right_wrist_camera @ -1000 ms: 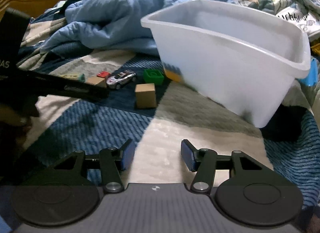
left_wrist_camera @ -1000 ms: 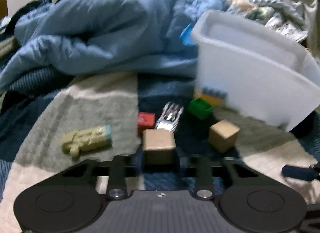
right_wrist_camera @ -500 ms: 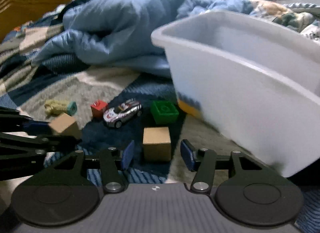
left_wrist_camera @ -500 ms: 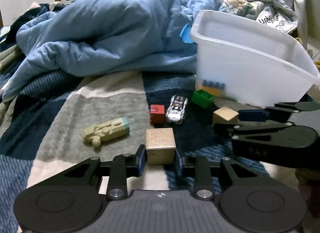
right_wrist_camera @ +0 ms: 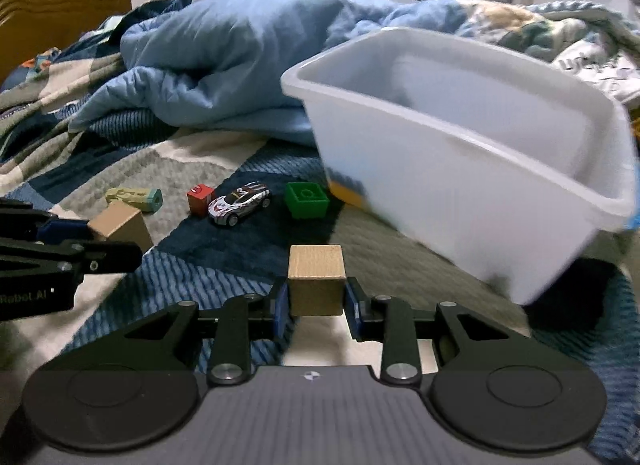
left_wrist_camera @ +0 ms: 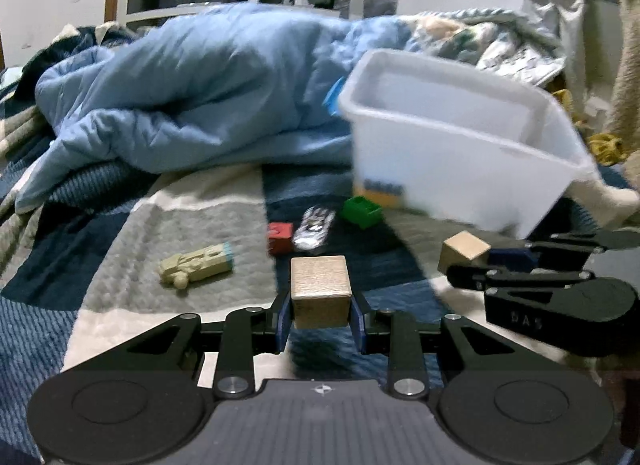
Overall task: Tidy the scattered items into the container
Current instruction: 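Carry both wooden cubes over the white bin and open both tools to drop them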
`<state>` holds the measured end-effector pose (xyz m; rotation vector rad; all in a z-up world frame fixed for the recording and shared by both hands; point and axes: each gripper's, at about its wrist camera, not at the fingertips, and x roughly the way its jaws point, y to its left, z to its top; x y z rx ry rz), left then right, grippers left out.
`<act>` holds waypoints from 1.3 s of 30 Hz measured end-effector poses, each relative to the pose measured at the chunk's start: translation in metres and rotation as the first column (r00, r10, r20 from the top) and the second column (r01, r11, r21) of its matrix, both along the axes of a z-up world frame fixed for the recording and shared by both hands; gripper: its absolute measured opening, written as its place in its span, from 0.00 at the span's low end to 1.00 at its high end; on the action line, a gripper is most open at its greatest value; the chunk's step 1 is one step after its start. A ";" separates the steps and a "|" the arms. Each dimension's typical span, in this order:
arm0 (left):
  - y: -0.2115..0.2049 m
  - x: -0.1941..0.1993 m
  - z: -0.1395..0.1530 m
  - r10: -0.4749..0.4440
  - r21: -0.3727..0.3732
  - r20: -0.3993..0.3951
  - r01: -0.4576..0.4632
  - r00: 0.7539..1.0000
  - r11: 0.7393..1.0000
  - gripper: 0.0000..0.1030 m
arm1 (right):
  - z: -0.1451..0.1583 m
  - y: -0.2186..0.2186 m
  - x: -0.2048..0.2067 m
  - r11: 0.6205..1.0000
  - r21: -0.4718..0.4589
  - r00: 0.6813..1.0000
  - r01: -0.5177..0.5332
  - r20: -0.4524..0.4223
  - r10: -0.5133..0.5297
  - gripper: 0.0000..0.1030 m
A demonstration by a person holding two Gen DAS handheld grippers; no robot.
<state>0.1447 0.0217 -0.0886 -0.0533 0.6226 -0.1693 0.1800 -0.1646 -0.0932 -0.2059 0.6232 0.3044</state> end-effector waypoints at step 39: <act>-0.071 0.007 0.094 -0.087 -0.029 0.173 0.094 0.981 0.995 0.33 | 0.068 -0.069 -0.039 0.990 0.080 0.973 0.118 0.190 -0.132 0.42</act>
